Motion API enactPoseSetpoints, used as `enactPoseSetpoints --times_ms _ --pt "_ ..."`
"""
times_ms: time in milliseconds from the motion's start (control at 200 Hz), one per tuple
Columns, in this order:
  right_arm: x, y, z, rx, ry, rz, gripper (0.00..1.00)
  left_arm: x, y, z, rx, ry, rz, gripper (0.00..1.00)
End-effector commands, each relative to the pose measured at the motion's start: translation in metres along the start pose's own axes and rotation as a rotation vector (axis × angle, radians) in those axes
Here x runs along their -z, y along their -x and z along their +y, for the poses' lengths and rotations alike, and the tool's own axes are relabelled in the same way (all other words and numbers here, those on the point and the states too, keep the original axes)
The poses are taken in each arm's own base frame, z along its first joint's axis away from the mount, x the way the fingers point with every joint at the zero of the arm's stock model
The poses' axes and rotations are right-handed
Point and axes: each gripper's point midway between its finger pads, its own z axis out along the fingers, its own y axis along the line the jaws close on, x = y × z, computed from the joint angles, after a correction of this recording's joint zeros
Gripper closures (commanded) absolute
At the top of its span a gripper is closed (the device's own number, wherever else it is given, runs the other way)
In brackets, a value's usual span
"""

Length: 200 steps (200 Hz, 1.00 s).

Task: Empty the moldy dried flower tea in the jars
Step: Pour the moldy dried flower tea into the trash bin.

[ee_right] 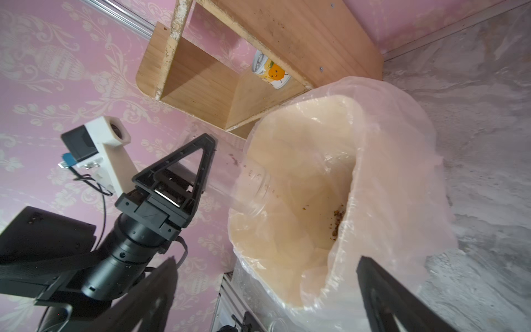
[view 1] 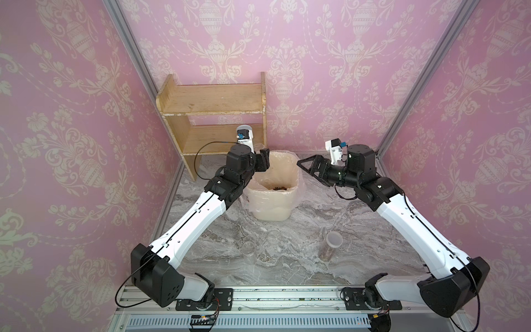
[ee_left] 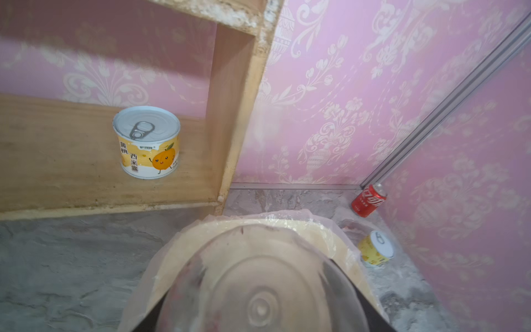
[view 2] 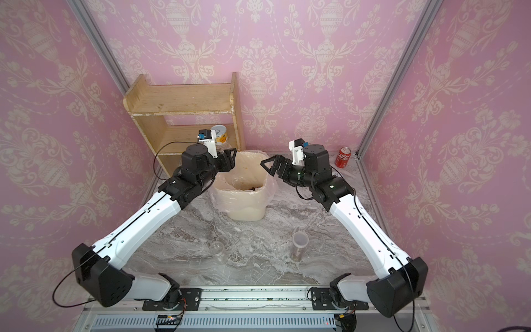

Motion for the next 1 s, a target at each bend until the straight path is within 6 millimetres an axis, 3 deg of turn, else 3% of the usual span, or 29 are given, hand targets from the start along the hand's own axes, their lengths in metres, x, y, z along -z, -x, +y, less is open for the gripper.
enactPoseSetpoints --times_ms 0,120,295,420,485,605,746,876,996 --pt "0.006 -0.016 -0.032 0.073 -0.124 0.017 0.00 0.006 0.019 -0.006 -0.268 0.084 -0.081 0.70" --pt "0.011 -0.025 -0.046 0.093 -0.162 0.019 0.00 0.007 0.016 -0.008 -0.266 0.094 -0.069 0.70" --pt "0.014 -0.031 -0.053 0.092 -0.167 0.009 0.00 0.009 0.023 -0.010 -0.015 -0.016 -0.078 0.72" --pt "0.011 -0.041 -0.064 0.075 -0.182 0.030 0.00 0.010 0.020 -0.020 -0.177 0.030 -0.088 0.72" --pt "0.013 -0.042 -0.065 0.075 -0.183 0.031 0.00 0.007 0.017 -0.010 -0.135 0.053 -0.063 0.72" --pt "0.014 -0.046 -0.067 0.074 -0.186 0.031 0.00 0.005 0.020 0.017 0.145 -0.004 -0.099 0.79" --pt "0.017 -0.048 -0.070 0.083 -0.191 0.027 0.00 0.012 0.022 0.001 -0.032 0.031 -0.096 0.79" --pt "0.017 -0.050 -0.071 0.080 -0.191 0.032 0.00 0.012 0.029 0.007 0.050 0.016 -0.101 0.81" --pt "0.017 -0.052 -0.072 0.076 -0.190 0.031 0.00 0.017 0.032 -0.007 -0.048 0.007 -0.127 0.81"
